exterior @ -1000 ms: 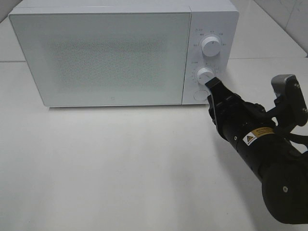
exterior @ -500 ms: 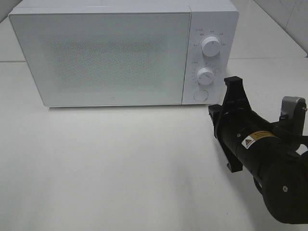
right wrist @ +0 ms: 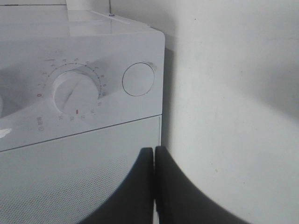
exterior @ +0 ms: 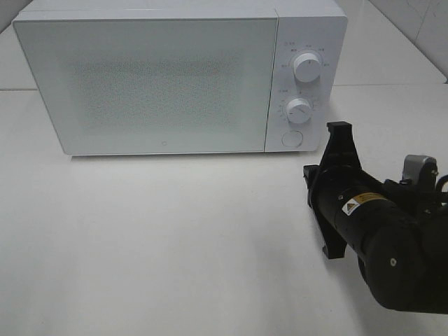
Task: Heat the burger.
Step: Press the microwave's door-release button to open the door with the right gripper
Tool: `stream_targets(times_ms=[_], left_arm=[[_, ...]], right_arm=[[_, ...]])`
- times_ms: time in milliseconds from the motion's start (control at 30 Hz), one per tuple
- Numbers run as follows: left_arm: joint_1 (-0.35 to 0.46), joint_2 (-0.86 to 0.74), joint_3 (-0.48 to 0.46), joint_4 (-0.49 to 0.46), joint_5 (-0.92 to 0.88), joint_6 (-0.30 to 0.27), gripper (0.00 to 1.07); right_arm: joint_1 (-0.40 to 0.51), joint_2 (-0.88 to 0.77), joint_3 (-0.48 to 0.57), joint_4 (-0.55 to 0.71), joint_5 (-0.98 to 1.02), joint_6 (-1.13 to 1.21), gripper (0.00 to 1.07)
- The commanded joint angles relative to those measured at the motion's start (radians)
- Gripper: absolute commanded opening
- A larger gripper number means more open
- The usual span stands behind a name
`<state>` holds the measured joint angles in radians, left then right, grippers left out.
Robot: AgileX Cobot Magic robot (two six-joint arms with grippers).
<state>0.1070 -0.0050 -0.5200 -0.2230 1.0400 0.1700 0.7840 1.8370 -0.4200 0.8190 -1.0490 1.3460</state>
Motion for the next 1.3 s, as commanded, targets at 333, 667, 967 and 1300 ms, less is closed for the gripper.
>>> stream_targets(times_ms=[333,667,967,1300], left_arm=[[0.003,-0.021,0.005,-0.007,0.000,0.004,0.98],[0.003,-0.021,0.005,-0.007,0.000,0.004,0.98],[0.003,-0.021,0.005,-0.007,0.000,0.004,0.98],[0.003,-0.021,0.005,-0.007,0.000,0.004,0.98]], right_arm=[[-0.114,0.108,-0.164,-0.091,0.066,0.058,0.00],[-0.192,0.204,-0.278,-0.112,0.087,0.054,0.00],[-0.215,0.265,-0.365,-0.111,0.116,0.055,0.00],[-0.215,0.314,-0.420,-0.095,0.114,0.053,0.00]])
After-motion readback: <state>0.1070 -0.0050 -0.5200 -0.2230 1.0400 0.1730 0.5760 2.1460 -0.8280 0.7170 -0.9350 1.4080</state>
